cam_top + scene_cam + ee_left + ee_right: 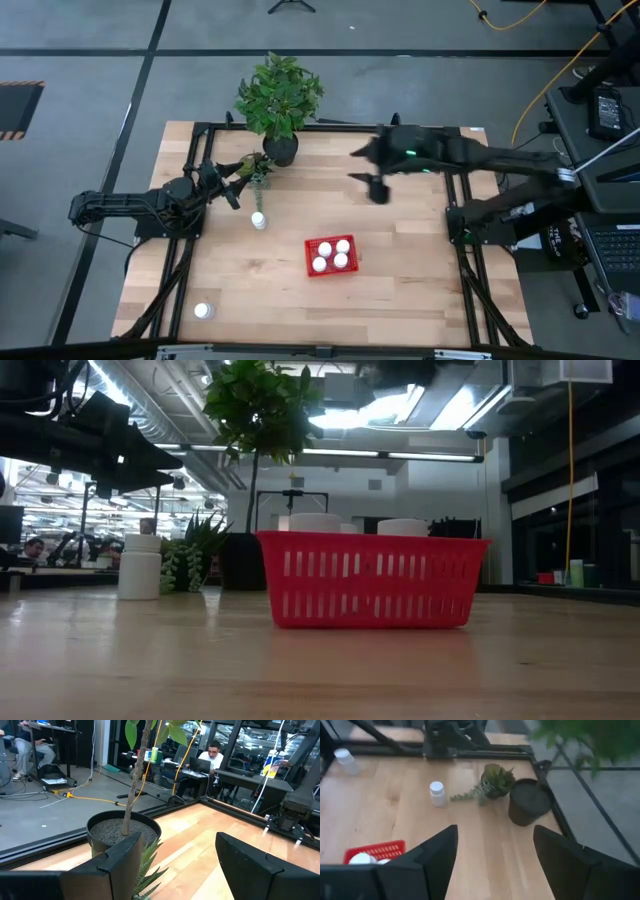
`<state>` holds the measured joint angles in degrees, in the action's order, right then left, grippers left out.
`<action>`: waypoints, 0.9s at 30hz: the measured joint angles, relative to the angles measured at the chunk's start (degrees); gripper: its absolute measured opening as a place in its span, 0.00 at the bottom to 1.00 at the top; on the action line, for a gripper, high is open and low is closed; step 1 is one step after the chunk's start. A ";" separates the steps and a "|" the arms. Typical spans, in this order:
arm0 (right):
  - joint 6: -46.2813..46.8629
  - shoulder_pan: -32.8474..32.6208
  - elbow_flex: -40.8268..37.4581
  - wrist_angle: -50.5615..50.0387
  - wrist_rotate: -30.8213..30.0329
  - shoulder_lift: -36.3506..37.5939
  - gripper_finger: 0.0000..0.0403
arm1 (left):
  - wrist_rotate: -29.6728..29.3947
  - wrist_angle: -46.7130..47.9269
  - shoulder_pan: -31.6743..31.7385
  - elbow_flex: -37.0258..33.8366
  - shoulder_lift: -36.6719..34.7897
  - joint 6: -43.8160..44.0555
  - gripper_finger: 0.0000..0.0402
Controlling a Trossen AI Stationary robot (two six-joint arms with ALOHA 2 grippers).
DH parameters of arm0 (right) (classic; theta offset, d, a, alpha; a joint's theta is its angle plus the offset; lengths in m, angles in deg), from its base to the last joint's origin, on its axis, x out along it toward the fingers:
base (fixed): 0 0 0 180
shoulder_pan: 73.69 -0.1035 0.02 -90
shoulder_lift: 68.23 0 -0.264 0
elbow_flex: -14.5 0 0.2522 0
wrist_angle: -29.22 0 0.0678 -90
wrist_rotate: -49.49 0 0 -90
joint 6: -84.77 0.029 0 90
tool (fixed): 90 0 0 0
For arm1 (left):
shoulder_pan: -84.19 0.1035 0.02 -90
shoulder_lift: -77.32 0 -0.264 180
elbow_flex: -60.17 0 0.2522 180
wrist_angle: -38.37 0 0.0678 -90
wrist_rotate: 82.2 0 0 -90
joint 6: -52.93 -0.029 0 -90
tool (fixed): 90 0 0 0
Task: Pick and place pill bottles into a basket
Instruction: Put the white pill bottles into the red bin
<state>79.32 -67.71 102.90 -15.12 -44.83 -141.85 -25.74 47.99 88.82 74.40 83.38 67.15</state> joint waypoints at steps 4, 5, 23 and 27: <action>6.00 -0.87 -23.77 17.46 1.77 16.76 0.65 | 0.02 0.00 -0.02 0.00 0.00 0.01 0.61; 7.71 -2.09 -29.23 21.92 1.89 20.41 0.65 | 0.02 0.00 -0.02 0.01 0.00 0.00 0.61; 21.29 -8.38 -71.50 36.51 6.78 73.63 0.60 | 0.07 -0.01 0.00 0.01 -0.02 0.02 0.61; 20.81 -8.44 -73.99 36.82 8.96 72.24 0.54 | 0.08 -0.13 0.00 0.02 0.14 0.02 0.61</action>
<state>100.13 -76.15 28.91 21.70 -35.87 -69.61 -25.66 47.86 88.82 74.42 83.53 67.17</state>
